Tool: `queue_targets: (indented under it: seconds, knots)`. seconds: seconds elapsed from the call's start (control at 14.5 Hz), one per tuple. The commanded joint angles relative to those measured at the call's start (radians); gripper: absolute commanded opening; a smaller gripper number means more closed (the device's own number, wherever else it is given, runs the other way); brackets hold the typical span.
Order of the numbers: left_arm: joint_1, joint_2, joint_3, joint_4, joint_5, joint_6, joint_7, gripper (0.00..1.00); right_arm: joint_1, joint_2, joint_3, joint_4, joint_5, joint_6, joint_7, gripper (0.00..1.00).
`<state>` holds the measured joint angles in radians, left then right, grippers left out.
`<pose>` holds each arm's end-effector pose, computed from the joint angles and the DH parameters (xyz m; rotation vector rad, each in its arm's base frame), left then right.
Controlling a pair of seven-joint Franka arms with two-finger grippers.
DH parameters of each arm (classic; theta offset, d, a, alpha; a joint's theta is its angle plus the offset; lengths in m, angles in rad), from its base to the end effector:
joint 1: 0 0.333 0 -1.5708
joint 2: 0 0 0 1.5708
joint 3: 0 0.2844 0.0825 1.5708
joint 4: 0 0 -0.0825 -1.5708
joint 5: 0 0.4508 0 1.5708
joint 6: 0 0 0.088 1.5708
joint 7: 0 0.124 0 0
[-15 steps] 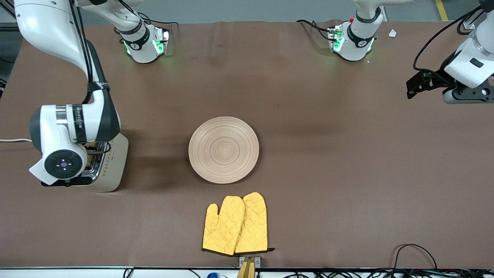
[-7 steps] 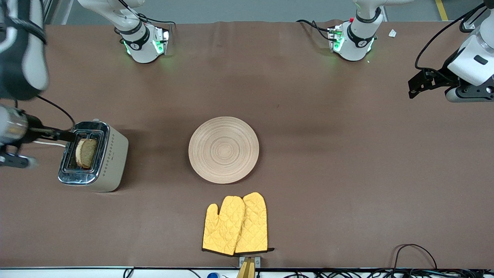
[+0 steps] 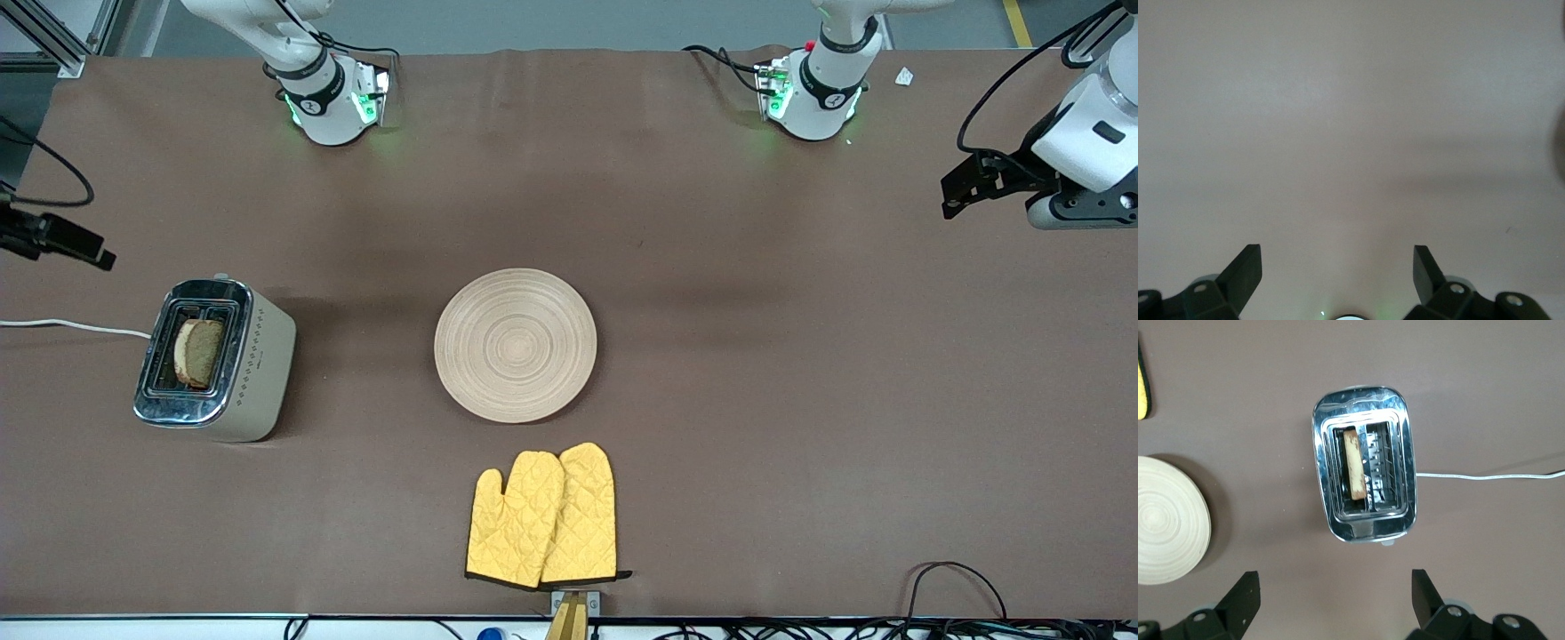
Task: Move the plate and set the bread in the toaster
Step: 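Open the right gripper and raise it away from the toaster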
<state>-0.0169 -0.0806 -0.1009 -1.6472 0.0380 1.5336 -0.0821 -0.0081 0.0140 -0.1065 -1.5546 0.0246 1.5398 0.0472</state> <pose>0.5900 -0.0668 0.5806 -3.0916 0.0533 0.0443 0.6178 -0.0676 0.5733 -3.1071 0.2513 0.0435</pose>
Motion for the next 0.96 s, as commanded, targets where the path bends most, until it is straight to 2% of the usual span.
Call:
queue_targets:
  seconds: [0.0,0.14,0.41,0.89]
  knots:
    - [0.006,-0.010,0.001,0.017,-0.001,-0.020,0.025,1.00,-0.017,-0.139,0.017,-0.151,0.018,0.043,-0.023,1.00]
    - [0.005,-0.004,0.001,0.023,-0.001,-0.020,0.028,1.00,-0.015,-0.144,0.019,-0.133,0.009,0.013,-0.024,1.00]
    - [0.003,-0.004,-0.002,0.049,-0.016,-0.021,0.033,1.00,-0.027,-0.102,0.014,-0.027,0.009,-0.015,-0.004,1.00]
    - [0.000,-0.004,-0.007,0.055,-0.072,-0.041,0.028,1.00,-0.021,-0.091,0.016,-0.024,0.021,-0.018,0.003,1.00]
